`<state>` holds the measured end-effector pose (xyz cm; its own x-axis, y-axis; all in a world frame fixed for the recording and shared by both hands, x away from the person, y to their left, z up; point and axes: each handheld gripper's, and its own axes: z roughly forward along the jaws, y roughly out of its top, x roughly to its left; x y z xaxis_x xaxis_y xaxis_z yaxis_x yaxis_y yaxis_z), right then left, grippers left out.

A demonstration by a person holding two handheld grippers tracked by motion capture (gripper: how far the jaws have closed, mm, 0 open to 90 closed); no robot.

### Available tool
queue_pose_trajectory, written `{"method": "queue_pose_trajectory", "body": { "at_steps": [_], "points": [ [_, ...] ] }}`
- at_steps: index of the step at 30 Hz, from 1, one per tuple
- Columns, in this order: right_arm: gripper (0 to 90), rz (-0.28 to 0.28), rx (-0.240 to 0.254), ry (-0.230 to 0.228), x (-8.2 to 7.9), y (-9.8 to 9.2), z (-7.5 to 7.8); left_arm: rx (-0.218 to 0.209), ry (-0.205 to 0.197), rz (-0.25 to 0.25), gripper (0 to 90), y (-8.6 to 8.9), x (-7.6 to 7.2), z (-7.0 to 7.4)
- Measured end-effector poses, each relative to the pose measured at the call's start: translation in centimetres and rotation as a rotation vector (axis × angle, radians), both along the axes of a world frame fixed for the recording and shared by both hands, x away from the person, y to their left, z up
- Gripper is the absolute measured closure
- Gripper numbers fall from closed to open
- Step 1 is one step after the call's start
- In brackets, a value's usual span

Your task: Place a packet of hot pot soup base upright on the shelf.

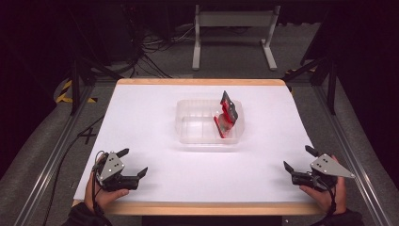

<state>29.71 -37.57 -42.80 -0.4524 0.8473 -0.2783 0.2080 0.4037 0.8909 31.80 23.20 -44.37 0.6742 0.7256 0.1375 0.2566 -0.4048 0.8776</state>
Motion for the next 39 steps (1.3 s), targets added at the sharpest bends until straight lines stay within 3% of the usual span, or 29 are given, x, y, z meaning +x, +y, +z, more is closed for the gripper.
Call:
{"method": "queue_pose_trajectory", "body": {
  "at_steps": [15, 39],
  "points": [
    [8.3, 0.020, -0.061, 0.005, 0.2, 0.8, -0.3, 0.006, 0.011, 0.008, 7.9, 0.1, 0.2, -0.1],
    [9.4, 0.007, -0.090, 0.003, 0.3, 1.2, -0.3, 0.017, 0.009, 0.007, 7.7, 0.0, 0.1, -0.1]
  ]
}}
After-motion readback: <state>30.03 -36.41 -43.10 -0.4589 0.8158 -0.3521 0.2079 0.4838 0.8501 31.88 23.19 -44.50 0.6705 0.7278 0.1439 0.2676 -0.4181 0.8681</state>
